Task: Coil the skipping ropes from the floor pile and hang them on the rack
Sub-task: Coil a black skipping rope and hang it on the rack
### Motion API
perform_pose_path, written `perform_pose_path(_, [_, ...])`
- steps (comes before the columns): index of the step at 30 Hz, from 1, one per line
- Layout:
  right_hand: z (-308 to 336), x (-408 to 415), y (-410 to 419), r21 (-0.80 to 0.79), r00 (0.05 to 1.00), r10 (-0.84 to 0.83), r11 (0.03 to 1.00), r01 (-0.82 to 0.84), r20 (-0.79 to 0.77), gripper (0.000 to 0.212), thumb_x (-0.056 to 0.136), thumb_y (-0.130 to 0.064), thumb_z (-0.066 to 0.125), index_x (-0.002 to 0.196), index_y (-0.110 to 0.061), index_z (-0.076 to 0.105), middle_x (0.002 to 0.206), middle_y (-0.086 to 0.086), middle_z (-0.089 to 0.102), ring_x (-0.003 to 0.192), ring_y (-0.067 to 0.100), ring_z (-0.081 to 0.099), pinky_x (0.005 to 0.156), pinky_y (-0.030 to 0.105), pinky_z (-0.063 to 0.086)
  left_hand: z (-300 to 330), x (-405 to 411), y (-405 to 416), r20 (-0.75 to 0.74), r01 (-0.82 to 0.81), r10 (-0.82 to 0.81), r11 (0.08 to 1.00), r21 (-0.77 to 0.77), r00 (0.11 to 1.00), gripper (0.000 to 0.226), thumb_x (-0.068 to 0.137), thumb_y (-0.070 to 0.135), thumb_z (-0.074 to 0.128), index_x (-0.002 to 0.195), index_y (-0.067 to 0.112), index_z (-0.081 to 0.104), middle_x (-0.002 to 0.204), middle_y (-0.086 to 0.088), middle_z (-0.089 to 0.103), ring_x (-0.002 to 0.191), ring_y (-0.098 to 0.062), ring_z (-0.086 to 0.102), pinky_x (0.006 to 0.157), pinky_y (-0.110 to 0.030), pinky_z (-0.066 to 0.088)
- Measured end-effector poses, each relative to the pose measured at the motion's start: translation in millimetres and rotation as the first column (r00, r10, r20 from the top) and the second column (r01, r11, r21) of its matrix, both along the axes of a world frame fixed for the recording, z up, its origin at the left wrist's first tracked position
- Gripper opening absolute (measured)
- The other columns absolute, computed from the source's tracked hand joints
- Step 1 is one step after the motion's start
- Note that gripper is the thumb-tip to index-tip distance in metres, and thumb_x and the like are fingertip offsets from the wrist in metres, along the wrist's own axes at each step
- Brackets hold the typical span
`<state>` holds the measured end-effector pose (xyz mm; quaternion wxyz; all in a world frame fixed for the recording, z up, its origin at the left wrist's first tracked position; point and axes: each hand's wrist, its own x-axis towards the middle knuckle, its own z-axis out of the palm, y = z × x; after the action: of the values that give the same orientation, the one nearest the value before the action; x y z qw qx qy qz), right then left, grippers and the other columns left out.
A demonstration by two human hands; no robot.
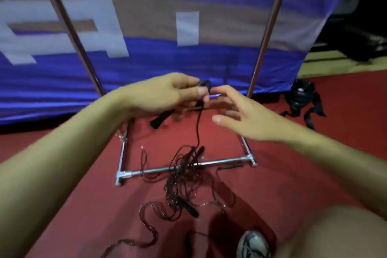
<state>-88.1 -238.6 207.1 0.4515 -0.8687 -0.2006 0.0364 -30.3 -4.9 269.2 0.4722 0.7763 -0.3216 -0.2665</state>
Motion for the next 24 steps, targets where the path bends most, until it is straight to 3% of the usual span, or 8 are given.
perform_pose_path(3, [53, 6, 24, 0.038, 0.998, 0.046, 0.998, -0.045, -0.036, 0.037, 0.097, -0.037, 0.065, 0.129, -0.023, 0.053, 0.113, -0.008, 0.069, 0.112, 0.009, 0.067, 0.100, 0.027, 0.050, 59, -7, 19, -0.002, -0.056, 0.057, 0.985, -0.162, 0.998, 0.021, 0.101, 0.034, 0.052, 0.104, 0.013, 0.058, 0.062, 0.009, 0.028, 0.052, -0.009, 0.020, 0.043, -0.018, 0.022])
perform_pose_path(6, [72, 8, 44, 0.147, 0.982, 0.090, 0.987, -0.065, -0.166, 0.015, 0.105, -0.034, 0.056, 0.100, -0.021, 0.061, 0.086, -0.010, 0.062, 0.088, 0.009, 0.063, 0.086, 0.030, 0.053, 78, -12, 33, 0.082, -0.185, 0.219, 0.935, -0.302, 0.972, 0.022, 0.101, 0.032, 0.056, 0.118, 0.021, 0.047, 0.061, 0.008, 0.039, 0.052, -0.011, 0.025, 0.045, -0.020, 0.026])
perform_pose_path(10, [78, 3, 67, 0.336, 0.974, 0.002, 0.939, 0.076, -0.225, 0.031, 0.112, -0.031, 0.037, 0.087, -0.017, 0.049, 0.075, -0.003, 0.043, 0.057, 0.011, 0.047, 0.054, 0.024, 0.045, 62, -26, 36, 0.358, -0.189, 0.286, 0.941, -0.281, 0.889, 0.034, 0.111, 0.013, 0.038, 0.132, 0.035, 0.054, 0.062, 0.015, 0.044, 0.050, -0.007, 0.032, 0.050, -0.023, 0.033])
perform_pose_path(12, [87, 5, 73, 0.178, 0.987, -0.115, 0.975, 0.134, -0.110, 0.035, 0.112, -0.033, 0.035, 0.084, -0.020, 0.052, 0.073, -0.002, 0.042, 0.050, 0.009, 0.036, 0.048, 0.023, 0.036, 52, -33, 34, 0.519, -0.165, 0.202, 0.979, -0.118, 0.831, 0.032, 0.111, 0.015, 0.040, 0.131, 0.031, 0.060, 0.063, 0.021, 0.055, 0.052, 0.001, 0.046, 0.057, -0.016, 0.036])
perform_pose_path(15, [94, 4, 75, -0.199, 0.997, -0.053, 0.978, 0.062, 0.050, 0.040, 0.110, -0.038, 0.038, 0.083, -0.026, 0.065, 0.066, -0.012, 0.055, 0.053, 0.006, 0.047, 0.060, 0.030, 0.043, 33, -33, 44, 0.713, -0.235, 0.157, 0.972, 0.012, 0.683, 0.020, 0.104, 0.039, 0.053, 0.122, 0.038, 0.063, 0.079, 0.011, 0.050, 0.070, 0.002, 0.048, 0.064, -0.016, 0.032])
perform_pose_path(18, [87, -2, 73, -0.261, 0.999, 0.033, 0.965, -0.032, 0.001, 0.041, 0.109, -0.042, 0.041, 0.081, -0.025, 0.067, 0.061, -0.012, 0.056, 0.053, 0.004, 0.050, 0.061, 0.027, 0.044, 15, -24, 59, 0.807, -0.300, 0.141, 0.953, 0.047, 0.573, 0.016, 0.095, 0.048, 0.065, 0.097, 0.033, 0.069, 0.077, 0.013, 0.045, 0.068, 0.003, 0.047, 0.064, -0.025, 0.034])
perform_pose_path(20, [77, 4, 59, -0.324, 0.996, 0.061, 0.943, -0.077, -0.058, 0.040, 0.106, -0.048, 0.045, 0.078, -0.025, 0.063, 0.062, -0.008, 0.059, 0.058, 0.005, 0.057, 0.062, 0.026, 0.045, 12, -14, 77, 0.829, -0.376, 0.195, 0.927, 0.019, 0.524, 0.021, 0.091, 0.047, 0.071, 0.086, 0.026, 0.071, 0.071, 0.013, 0.045, 0.066, 0.006, 0.049, 0.061, -0.014, 0.034])
perform_pose_path(24, [41, 22, 19, -0.323, 0.996, -0.051, 0.946, 0.022, -0.080, 0.040, 0.109, -0.038, 0.043, 0.077, -0.021, 0.059, 0.059, -0.009, 0.053, 0.059, 0.010, 0.061, 0.070, 0.044, 0.053, 2, 4, 121, 0.769, -0.562, 0.268, 0.815, 0.141, 0.581, 0.013, 0.089, 0.043, 0.074, 0.085, 0.030, 0.074, 0.063, 0.015, 0.050, 0.061, 0.003, 0.053, 0.057, -0.013, 0.034])
